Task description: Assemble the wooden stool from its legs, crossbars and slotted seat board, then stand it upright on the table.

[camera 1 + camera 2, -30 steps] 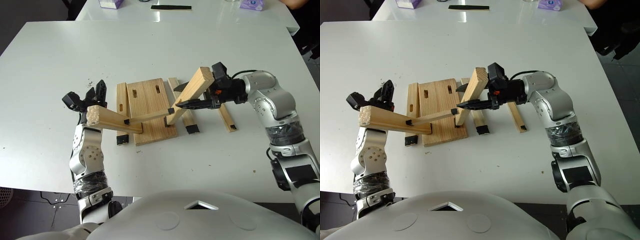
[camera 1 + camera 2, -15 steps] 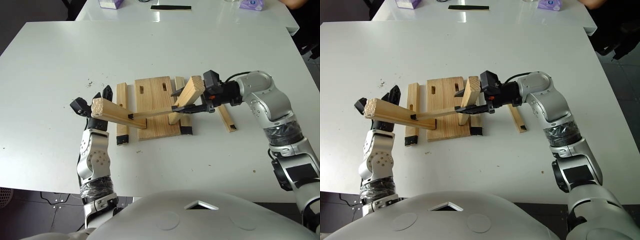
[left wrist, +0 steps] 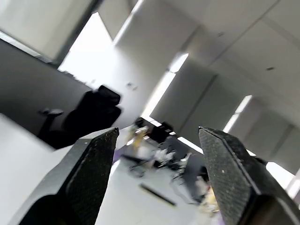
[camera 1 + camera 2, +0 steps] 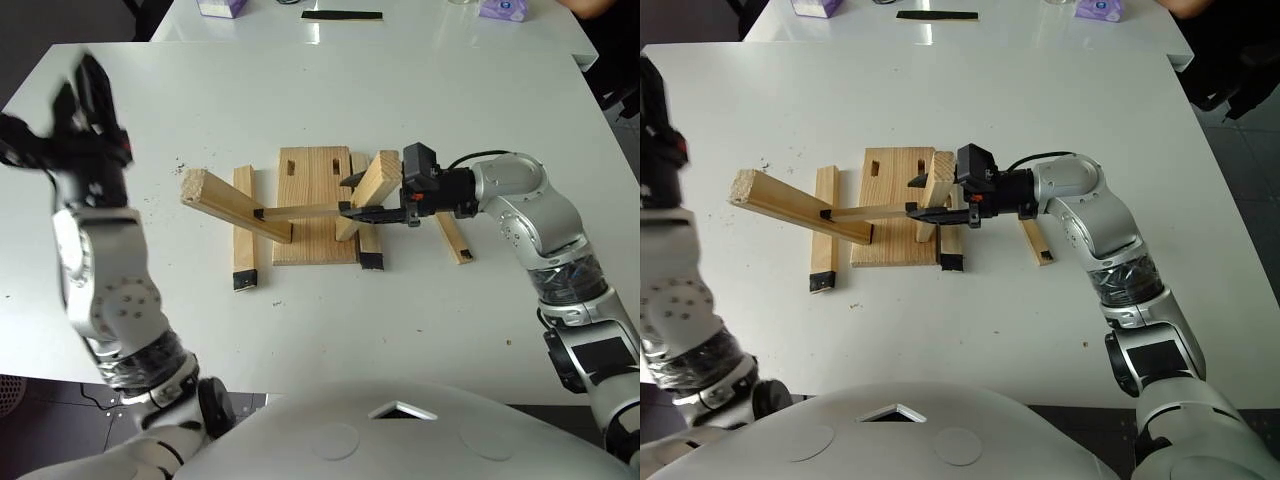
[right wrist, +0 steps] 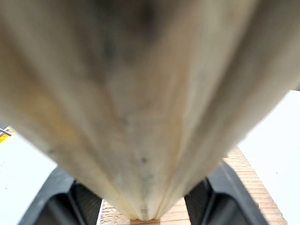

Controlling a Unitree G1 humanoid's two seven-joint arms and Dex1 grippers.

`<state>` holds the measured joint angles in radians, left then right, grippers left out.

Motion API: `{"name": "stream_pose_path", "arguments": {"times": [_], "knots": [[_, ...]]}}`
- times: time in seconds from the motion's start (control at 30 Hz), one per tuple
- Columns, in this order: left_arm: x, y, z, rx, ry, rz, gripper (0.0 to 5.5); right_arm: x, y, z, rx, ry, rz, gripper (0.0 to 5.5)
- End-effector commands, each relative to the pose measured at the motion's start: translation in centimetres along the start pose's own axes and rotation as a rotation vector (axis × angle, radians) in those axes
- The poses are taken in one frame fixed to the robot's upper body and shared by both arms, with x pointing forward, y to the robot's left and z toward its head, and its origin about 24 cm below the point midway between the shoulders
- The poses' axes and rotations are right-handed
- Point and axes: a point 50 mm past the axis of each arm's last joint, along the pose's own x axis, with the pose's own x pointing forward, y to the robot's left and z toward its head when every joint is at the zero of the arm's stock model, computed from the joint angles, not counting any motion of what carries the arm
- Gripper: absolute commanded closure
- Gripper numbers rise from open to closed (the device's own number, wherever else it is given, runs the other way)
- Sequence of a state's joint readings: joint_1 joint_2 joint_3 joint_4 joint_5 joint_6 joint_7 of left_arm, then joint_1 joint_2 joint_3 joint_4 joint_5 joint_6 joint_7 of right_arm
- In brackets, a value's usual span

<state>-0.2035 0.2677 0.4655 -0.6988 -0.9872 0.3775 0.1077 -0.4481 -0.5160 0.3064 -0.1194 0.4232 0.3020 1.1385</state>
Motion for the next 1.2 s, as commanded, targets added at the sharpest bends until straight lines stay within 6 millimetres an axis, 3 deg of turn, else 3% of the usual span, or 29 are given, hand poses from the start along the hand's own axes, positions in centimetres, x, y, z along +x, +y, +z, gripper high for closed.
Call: {"name": "stream_pose_path", "arguments": {"times": [0.03, 0.1, 0.23, 0.5, 0.63, 0.8, 1.2], "knots": [[-1.7, -8.5, 0.8, -0.086, 0.124, -0.557, 2.34, -0.9, 0.1, -1.5, 0.025, 0.109, -0.058, 3.47], [-3.4, -9.3, -0.4, -0.072, 0.281, -0.661, 2.34, -0.9, 0.1, -1.7, 0.029, 0.113, -0.061, 3.47], [-5.0, -8.2, -2.1, 0.082, 0.521, -0.772, 2.64, -0.9, 0.0, -1.9, 0.020, 0.130, -0.062, 3.47], [-6.7, -5.1, -6.8, 0.276, 0.733, -0.674, 4.07, -0.4, 0.1, -1.8, -0.037, 0.139, -0.052, 3.47], [-7.8, -4.7, -8.2, 0.329, 0.767, -0.667, 4.73, -0.4, -0.1, -1.6, -0.037, 0.137, -0.052, 3.47], [-7.7, -4.0, -9.3, 0.398, 0.752, -0.640, 5.46, -0.2, -0.2, -1.5, -0.023, 0.136, -0.034, 3.47], [-8.2, -3.3, -11.7, 0.414, 0.721, -0.556, 5.50, 0.0, 0.1, -0.5, 0.043, 0.101, 0.056, 3.47]]}}
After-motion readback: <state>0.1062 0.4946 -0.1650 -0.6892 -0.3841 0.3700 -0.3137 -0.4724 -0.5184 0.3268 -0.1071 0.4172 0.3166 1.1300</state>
